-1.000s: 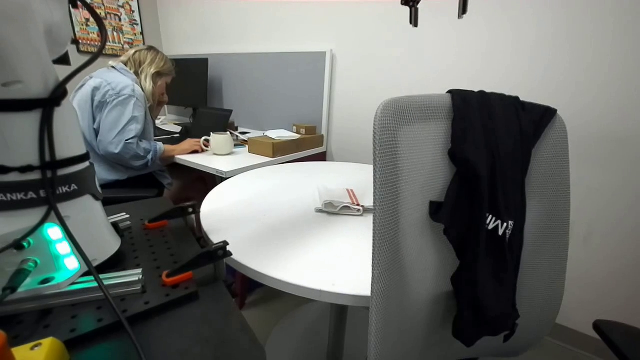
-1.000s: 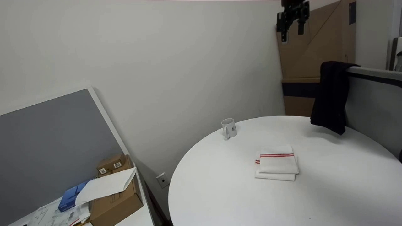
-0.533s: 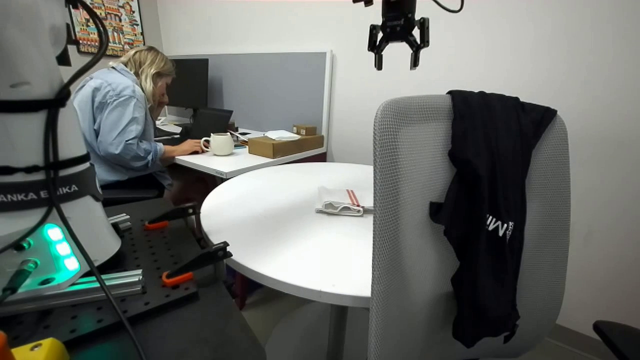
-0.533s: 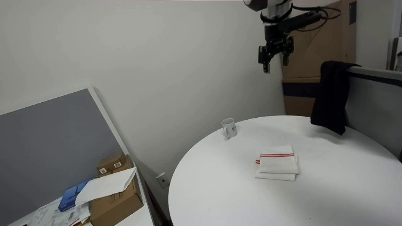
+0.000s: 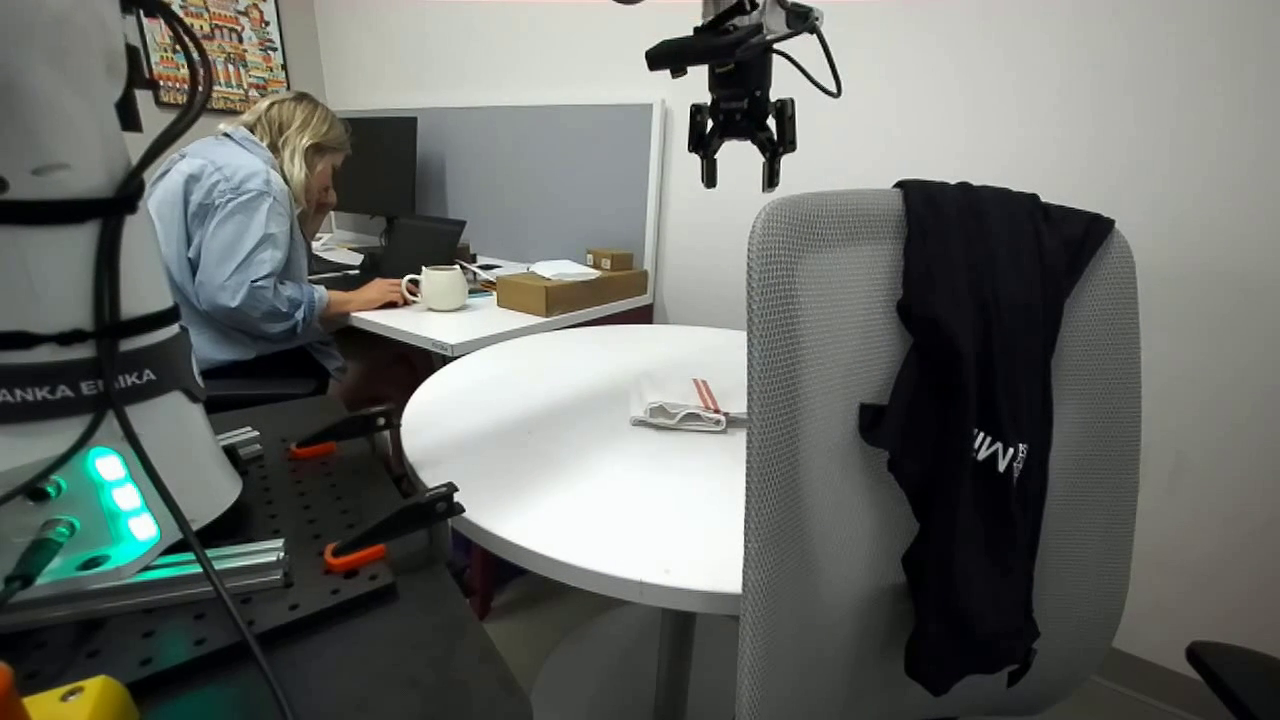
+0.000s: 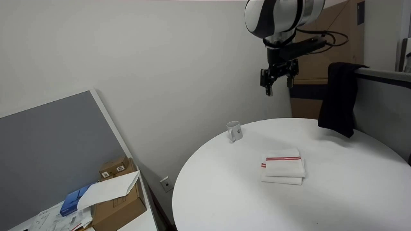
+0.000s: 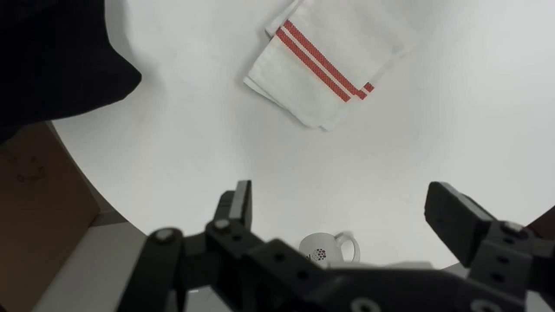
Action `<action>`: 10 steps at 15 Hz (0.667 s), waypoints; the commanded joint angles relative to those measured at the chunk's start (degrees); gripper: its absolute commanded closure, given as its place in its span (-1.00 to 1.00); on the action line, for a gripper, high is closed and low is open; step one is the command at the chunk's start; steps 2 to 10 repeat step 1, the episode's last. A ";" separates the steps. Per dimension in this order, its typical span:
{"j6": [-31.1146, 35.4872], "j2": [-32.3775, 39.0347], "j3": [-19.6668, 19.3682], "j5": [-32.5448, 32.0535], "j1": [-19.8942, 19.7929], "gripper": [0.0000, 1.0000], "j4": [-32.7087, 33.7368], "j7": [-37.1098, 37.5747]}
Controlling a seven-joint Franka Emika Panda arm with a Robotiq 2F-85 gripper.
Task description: Hang the black cloth on the back of the chair
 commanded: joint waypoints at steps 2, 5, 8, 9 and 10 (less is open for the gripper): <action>-0.15 -0.22 -0.24 0.02 0.20 -1.00 -0.02 0.01; -0.15 -0.22 -0.24 0.02 0.20 -1.00 -0.02 0.01; -0.15 -0.22 -0.24 0.02 0.20 -1.00 -0.02 0.01; -0.15 -0.22 -0.24 0.02 0.20 -1.00 -0.02 0.01; -0.15 -0.22 -0.24 0.02 0.20 -1.00 -0.02 0.01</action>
